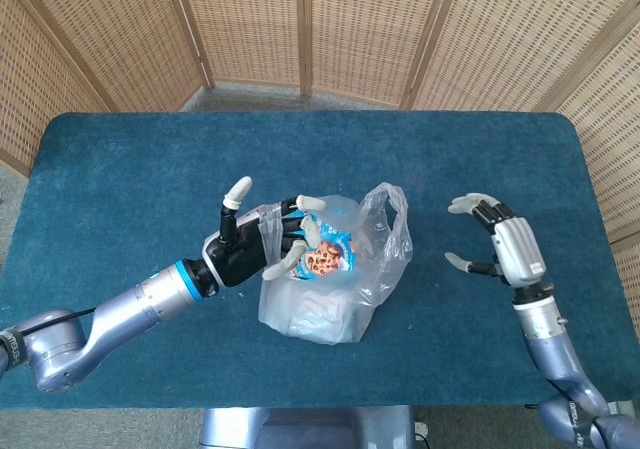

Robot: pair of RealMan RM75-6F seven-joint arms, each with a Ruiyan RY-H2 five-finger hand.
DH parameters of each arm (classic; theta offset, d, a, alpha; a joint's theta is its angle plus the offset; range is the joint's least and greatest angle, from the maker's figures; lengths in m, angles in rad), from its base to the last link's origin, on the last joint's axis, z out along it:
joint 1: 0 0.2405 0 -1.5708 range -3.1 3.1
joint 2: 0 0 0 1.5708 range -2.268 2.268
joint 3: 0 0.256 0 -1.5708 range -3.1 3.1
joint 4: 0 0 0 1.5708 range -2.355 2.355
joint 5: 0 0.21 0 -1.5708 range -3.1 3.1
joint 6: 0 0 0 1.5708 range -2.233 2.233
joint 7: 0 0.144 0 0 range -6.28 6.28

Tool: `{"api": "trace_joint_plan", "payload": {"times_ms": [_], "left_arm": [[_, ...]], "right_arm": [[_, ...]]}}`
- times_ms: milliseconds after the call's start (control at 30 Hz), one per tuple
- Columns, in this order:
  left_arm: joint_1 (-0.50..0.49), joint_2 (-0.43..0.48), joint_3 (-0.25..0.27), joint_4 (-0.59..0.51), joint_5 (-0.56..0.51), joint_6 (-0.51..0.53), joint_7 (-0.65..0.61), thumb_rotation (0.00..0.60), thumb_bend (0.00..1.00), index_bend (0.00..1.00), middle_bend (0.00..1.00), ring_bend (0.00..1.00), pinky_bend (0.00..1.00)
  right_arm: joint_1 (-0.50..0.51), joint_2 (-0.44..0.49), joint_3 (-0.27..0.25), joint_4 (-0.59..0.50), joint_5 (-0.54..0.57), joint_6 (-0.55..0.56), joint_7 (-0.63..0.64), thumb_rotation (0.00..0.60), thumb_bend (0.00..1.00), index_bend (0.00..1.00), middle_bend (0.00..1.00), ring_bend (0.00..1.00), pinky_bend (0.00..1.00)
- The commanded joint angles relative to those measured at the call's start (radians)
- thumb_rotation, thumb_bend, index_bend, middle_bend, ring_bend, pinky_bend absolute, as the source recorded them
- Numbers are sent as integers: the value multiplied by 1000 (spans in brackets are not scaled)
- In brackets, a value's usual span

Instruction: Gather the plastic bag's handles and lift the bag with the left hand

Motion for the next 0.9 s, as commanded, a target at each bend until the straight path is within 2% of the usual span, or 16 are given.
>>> {"api": "trace_joint_plan", "payload": {"times_ms": [33,533,900], "left_arm": [[-15,-1,0,-5,-5,-6,7,0,175,277,502,672,859],[-82,-43,-8,23,-73,-38,58,0,175,277,502,672,859],[-95,-50,-18,28,-98,-53,78,0,175,277,502,672,859]], "right_arm": [[18,-21,10,5,7,1,10,600,128,304,288,233,253],[69,-77,25,-43,10,52,66,600,122,304,288,233,252],[116,-107,5,-36,5,21,32,600,122,304,288,233,253]]}}
